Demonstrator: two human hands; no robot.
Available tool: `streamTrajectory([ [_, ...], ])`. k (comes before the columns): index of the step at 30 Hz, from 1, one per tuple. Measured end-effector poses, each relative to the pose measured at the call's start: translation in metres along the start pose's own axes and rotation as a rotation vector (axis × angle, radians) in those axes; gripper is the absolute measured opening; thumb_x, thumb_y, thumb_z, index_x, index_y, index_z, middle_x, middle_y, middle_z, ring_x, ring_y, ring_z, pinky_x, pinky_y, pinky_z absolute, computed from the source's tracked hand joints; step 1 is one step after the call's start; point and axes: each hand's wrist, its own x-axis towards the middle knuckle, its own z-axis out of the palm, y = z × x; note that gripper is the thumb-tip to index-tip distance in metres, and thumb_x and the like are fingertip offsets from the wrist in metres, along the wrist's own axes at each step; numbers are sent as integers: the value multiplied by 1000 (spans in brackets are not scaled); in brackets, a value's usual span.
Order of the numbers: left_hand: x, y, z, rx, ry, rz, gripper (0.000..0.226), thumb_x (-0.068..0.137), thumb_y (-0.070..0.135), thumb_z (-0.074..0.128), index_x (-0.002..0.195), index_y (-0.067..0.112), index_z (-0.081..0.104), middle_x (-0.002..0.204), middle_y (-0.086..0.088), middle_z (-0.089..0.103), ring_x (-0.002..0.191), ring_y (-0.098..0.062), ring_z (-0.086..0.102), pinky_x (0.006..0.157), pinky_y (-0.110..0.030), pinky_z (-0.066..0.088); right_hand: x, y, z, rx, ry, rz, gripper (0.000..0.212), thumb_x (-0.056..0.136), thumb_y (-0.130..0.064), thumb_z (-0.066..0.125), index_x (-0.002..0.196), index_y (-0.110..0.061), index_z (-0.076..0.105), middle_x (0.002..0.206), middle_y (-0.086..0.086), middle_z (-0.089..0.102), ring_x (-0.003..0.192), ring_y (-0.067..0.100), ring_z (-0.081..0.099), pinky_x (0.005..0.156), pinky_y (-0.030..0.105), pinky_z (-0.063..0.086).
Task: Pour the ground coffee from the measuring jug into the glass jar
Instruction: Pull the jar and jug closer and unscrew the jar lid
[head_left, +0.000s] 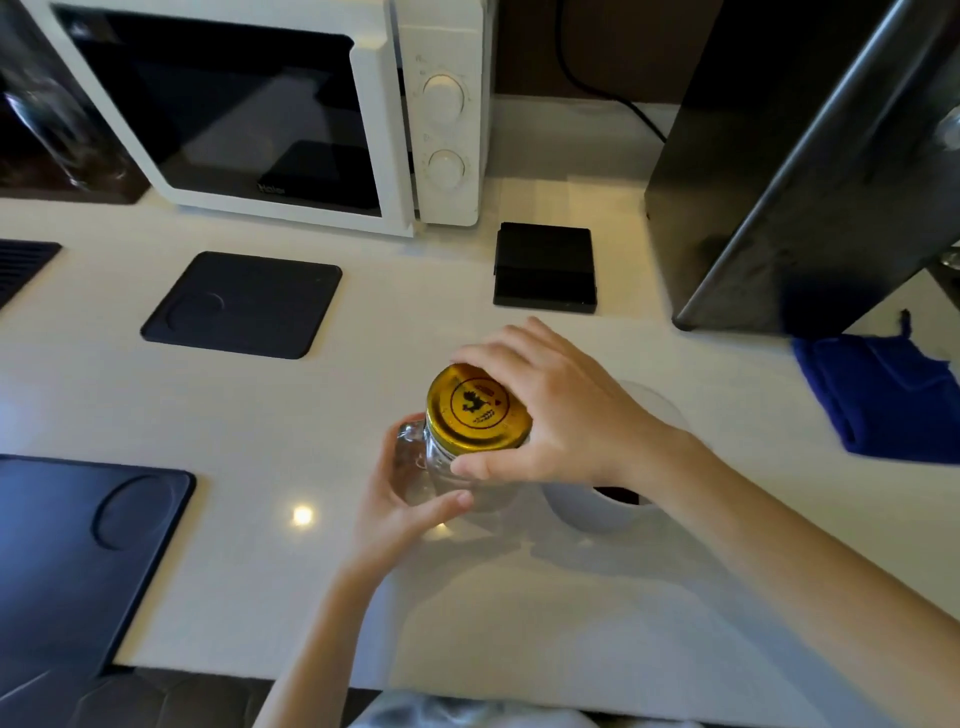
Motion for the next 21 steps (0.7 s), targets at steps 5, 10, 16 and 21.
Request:
streamTrajectory([
  [5, -1, 4, 0, -9, 38, -40, 95, 38, 50, 86, 113, 7, 49, 98, 18, 71, 97, -1, 63, 81, -15, 47, 5, 23, -29, 499, 50, 210, 60, 67, -44, 69, 120, -28, 47, 111, -10, 49, 100, 0, 47, 80, 10, 41],
  [10, -1, 4, 0, -5, 54, -59, 91, 35, 51, 86, 109, 12, 52, 97, 22, 71, 95, 4, 63, 79, -11, 46, 13, 76, -37, 741, -15, 405, 65, 64, -35, 72, 122, -32, 44, 114, -7, 53, 96, 1, 57, 74, 11, 46],
  [16, 1, 3, -3, 13, 65, -73, 88, 35, 51, 86, 107, 12, 53, 96, 20, 71, 94, 3, 64, 78, -12, 47, 6, 123, 7, 702, -11, 521, 75, 60, -25, 79, 124, -26, 41, 122, 11, 46, 85, 8, 61, 67, 11, 47],
  [21, 3, 4, -4, 34, 61, -89, 89, 37, 49, 87, 108, 9, 53, 99, 16, 72, 96, -2, 65, 80, -14, 48, -7, 138, 31, 632, 122, 556, 79, 56, -17, 86, 123, -23, 44, 120, 4, 49, 106, 14, 53, 79, 13, 44],
])
